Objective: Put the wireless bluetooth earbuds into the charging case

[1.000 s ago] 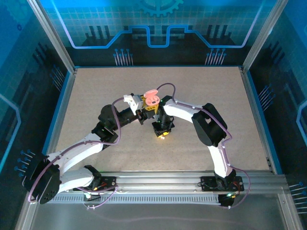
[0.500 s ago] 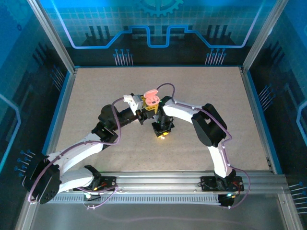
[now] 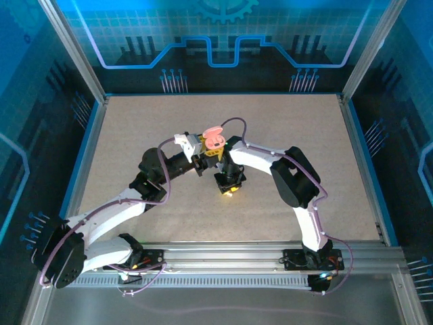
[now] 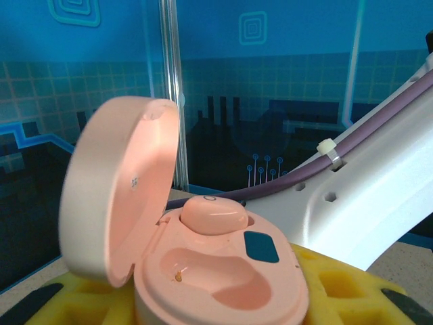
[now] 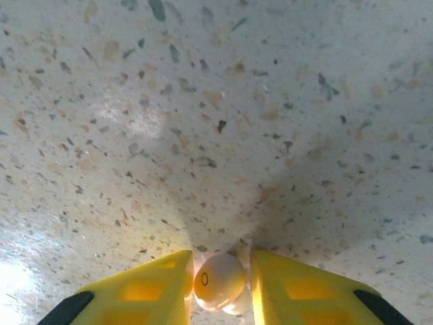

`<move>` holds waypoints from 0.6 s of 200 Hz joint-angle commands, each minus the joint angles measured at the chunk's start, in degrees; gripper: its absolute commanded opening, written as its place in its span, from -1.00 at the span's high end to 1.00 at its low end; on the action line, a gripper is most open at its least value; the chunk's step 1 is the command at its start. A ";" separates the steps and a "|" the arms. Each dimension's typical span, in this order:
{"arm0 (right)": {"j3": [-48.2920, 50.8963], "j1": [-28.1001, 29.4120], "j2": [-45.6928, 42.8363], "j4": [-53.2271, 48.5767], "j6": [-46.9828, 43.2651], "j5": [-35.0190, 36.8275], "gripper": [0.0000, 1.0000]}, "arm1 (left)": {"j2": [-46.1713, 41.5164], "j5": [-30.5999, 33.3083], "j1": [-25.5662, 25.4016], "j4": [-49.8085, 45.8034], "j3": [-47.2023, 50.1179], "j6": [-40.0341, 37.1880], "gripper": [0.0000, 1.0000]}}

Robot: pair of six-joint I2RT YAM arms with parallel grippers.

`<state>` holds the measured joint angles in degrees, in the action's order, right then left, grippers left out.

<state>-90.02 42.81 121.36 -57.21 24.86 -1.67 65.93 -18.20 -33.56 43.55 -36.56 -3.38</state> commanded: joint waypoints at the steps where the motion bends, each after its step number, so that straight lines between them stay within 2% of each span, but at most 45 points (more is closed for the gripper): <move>1: -0.30 1.32 -3.31 -2.24 1.36 1.67 0.41 | -0.89 0.70 -0.24 0.73 0.21 -0.63 0.36; 120: -0.42 1.27 0.18 -0.64 1.08 0.00 0.39 | -0.37 0.27 -0.23 1.09 -0.05 -0.12 0.36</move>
<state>-90.00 42.87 119.70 -57.39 25.47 -1.48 65.93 -18.20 -33.56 43.55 -36.56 -3.38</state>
